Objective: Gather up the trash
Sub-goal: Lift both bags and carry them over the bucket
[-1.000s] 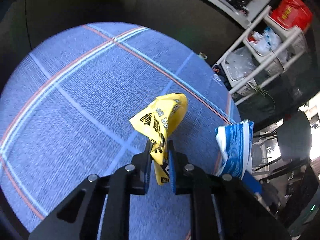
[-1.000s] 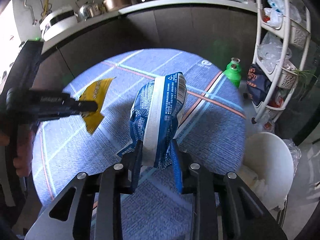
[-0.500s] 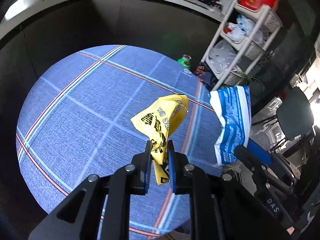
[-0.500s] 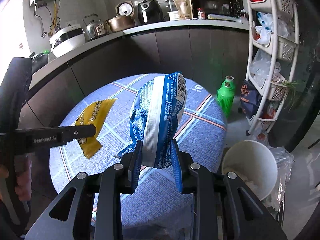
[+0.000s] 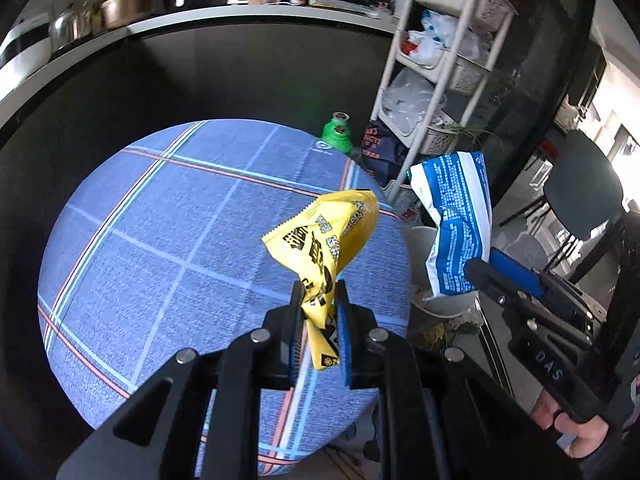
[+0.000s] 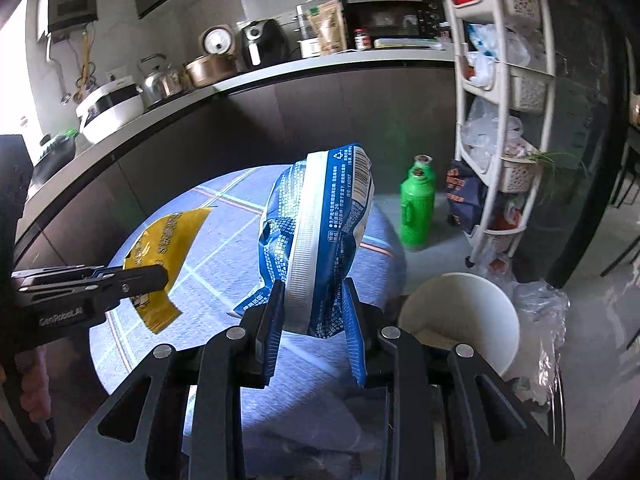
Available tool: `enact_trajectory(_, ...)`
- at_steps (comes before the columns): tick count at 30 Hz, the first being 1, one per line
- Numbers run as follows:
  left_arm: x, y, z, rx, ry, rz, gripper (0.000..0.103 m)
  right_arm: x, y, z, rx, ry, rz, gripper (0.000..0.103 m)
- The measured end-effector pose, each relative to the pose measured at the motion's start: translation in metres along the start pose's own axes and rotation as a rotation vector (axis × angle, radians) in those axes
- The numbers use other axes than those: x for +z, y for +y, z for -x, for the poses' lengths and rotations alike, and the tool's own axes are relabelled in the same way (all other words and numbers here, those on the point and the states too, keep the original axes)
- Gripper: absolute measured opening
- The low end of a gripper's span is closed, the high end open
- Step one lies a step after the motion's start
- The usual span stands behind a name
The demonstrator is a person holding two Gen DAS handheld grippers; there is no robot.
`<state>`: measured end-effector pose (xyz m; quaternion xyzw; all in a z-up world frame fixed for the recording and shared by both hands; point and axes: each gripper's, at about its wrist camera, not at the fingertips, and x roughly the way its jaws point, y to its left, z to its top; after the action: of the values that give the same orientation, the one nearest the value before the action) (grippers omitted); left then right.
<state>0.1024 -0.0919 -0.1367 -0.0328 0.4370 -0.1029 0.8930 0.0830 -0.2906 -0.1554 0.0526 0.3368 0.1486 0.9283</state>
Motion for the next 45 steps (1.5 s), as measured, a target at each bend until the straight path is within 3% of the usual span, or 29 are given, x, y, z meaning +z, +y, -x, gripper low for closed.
enact_trajectory(24, 0.018, -0.115, -0.061, -0.041, 0.069, -0.233, 0.016, -0.045, -0.122, 0.003, -0.133, 0.032, -0.232, 0.027)
enact_trajectory(45, 0.034, -0.165, -0.150, -0.129, 0.189, -0.268, 0.016, -0.072, -0.185, -0.044, -0.148, 0.117, -0.335, 0.028)
